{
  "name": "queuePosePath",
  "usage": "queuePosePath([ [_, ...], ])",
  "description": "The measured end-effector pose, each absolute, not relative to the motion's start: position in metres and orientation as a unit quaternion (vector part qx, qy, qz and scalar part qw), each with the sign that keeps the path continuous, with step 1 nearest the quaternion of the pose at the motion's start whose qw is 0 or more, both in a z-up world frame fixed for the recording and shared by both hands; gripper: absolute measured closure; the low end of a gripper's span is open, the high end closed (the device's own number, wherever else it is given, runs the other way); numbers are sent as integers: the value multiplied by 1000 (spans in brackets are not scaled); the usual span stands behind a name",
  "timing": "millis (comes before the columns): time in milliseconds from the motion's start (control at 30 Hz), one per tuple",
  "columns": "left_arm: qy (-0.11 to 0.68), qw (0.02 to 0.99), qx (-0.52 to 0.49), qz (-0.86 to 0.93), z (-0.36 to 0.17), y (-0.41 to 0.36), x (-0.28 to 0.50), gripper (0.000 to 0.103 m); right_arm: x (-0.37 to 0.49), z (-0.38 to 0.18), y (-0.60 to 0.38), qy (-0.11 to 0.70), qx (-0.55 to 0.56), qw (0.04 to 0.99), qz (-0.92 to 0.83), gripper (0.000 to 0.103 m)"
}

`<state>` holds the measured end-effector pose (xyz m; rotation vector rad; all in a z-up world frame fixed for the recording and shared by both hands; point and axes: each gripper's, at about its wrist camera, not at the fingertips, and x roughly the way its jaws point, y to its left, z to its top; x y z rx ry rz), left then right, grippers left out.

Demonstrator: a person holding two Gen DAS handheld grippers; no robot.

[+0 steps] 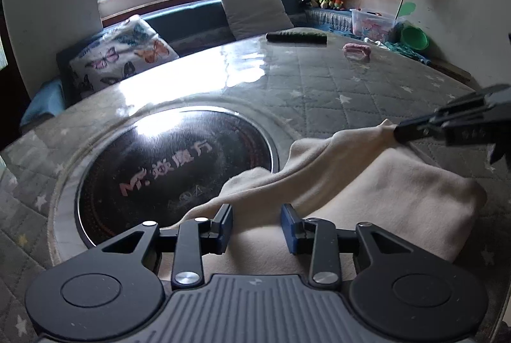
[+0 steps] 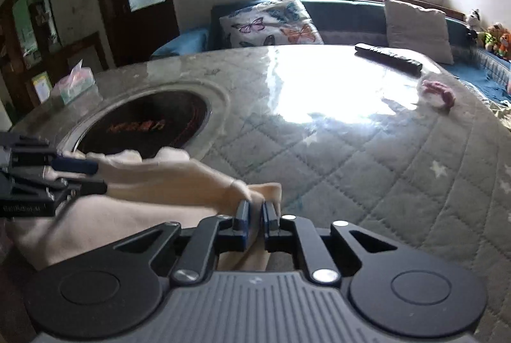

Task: Fold clothes

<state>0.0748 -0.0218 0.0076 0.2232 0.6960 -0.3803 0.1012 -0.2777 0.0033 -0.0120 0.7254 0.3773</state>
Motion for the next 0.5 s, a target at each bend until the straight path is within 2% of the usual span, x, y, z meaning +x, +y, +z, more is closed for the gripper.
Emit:
queuePosePath([
  [233, 325, 914, 109, -217, 14, -38, 57, 68, 59, 35, -271, 322, -20, 918, 230, 95],
  [500, 324, 913, 114, -222, 8, -43, 46, 67, 35, 11, -257, 352, -15, 903, 246, 95],
])
